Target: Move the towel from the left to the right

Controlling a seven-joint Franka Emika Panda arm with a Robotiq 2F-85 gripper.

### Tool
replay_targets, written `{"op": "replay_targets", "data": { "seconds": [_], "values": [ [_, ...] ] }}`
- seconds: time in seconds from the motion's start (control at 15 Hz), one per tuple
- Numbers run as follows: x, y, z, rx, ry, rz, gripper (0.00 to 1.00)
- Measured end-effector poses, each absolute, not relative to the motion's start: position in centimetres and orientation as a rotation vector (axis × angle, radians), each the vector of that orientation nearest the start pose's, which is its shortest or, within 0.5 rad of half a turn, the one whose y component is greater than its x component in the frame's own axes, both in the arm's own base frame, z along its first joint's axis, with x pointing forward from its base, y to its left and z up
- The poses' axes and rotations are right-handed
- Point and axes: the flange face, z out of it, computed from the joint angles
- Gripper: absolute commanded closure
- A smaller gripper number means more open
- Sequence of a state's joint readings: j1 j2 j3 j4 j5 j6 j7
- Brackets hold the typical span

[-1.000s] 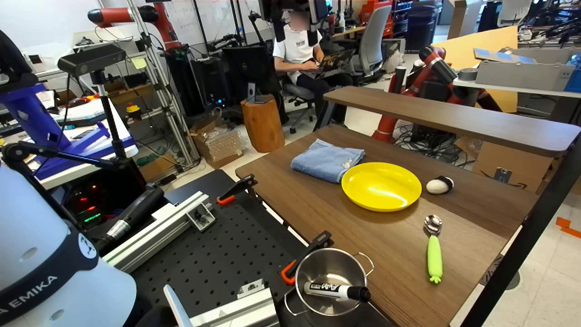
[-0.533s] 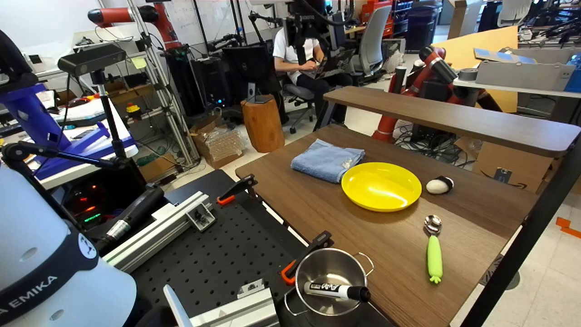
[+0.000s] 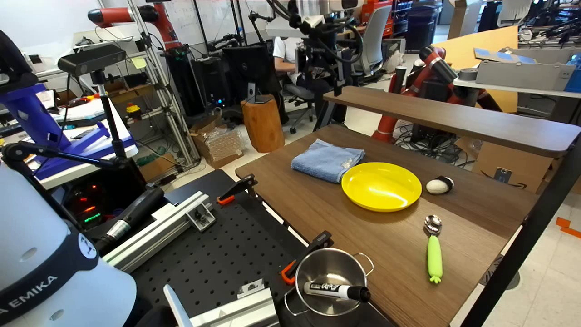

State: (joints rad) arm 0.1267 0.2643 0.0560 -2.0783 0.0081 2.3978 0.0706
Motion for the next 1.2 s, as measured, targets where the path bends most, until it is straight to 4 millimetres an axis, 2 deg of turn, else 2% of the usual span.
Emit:
{"op": "replay_targets", "data": {
  "seconds": [0.8,1.2],
  "values": [
    [62.2,9.9,19.3,-3.114,-0.141,0.103,0.0],
    [63.4,10.8,15.6,-3.108,-0.165,0.148,0.0]
  ]
}}
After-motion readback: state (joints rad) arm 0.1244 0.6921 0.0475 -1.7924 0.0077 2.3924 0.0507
